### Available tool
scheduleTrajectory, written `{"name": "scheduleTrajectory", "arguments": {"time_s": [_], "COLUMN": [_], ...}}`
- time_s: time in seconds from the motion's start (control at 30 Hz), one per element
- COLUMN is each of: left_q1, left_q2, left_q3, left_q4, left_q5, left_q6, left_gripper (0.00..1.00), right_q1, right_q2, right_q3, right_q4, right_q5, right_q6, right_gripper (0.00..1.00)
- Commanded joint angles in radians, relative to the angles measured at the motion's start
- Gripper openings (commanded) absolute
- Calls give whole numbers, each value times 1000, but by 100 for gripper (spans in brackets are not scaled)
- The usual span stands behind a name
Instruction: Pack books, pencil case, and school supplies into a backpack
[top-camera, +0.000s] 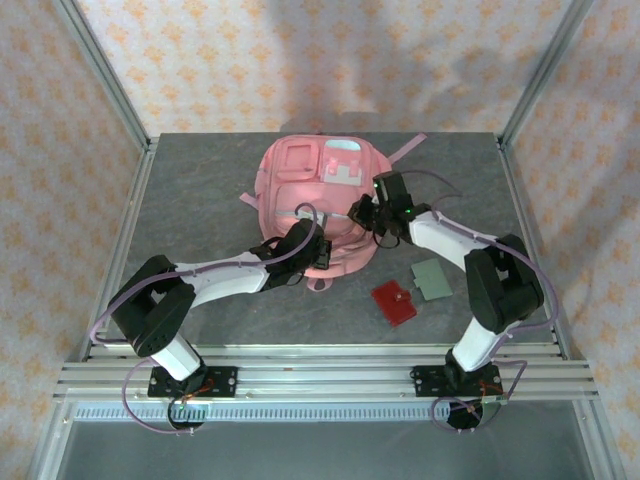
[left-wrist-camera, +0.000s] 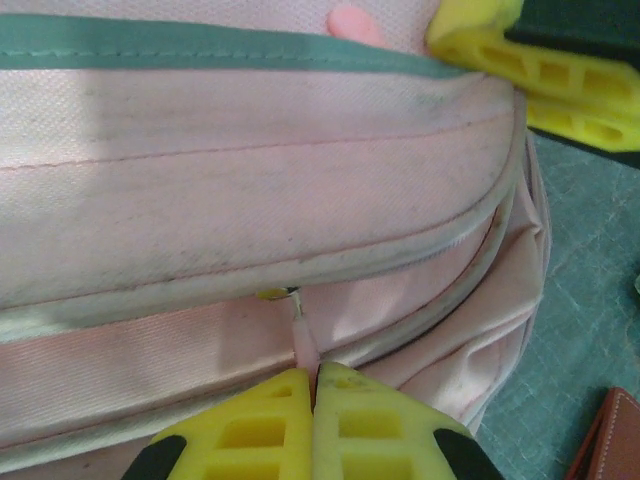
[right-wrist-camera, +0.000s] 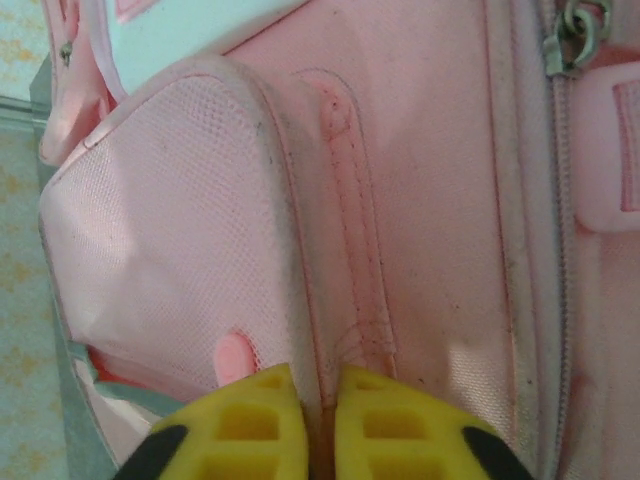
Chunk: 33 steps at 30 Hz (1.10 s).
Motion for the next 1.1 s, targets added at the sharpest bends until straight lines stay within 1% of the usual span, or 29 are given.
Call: {"name": "scheduleTrajectory", "arguments": {"time_s": [0.0,0.07,0.17,0.3,0.47,0.53,0.57,0.6,0.73,0.8,0.83,0.87,0.93,0.97,1.03,1.07], "left_q1": [-8,-2,33,121,268,323,336,336,324,302,285,269,244,238,235,235], "left_q2": [-1,-3,-25,-95,-161,-174,-180,-182,-181,-193,-202,-210,-219,-218,-204,-193], "left_q3": [24,27,5,-66,-130,-148,-153,-152,-136,-134,-137,-138,-135,-126,-104,-89], "left_q4": [-32,-79,-122,-141,-177,-177,-171,-170,-174,-154,-134,-113,-80,-73,-67,-69], "left_q5": [-57,-105,-139,-175,-222,-210,-196,-193,-109,-67,-48,-23,26,40,76,98], "left_q6": [-18,-20,-34,-42,-52,-56,-46,-40,-25,-10,1,17,44,57,88,110], "left_gripper": [0,0,0,0,0,0,0,0,0,0,2,12,37,44,51,52], "right_q1": [26,23,16,-3,-22,-30,-33,-35,-40,-38,-39,-40,-40,-40,-38,-38], "right_q2": [3,-1,-17,-32,-37,-36,-32,-28,-5,-5,-6,-8,-7,-6,-3,-4], "right_q3": [4,10,15,20,26,31,37,44,88,93,90,91,87,85,85,85], "right_q4": [48,44,43,45,48,56,61,60,46,54,59,60,66,68,68,69], "right_q5": [-2,17,44,63,67,65,61,57,42,29,24,22,17,12,4,4], "right_q6": [7,1,-4,-6,-6,-3,-1,-2,-15,-14,-12,-12,-10,-9,-7,-7], "right_gripper": [0,0,0,0,0,0,0,0,0,0,0,0,0,0,0,0]}}
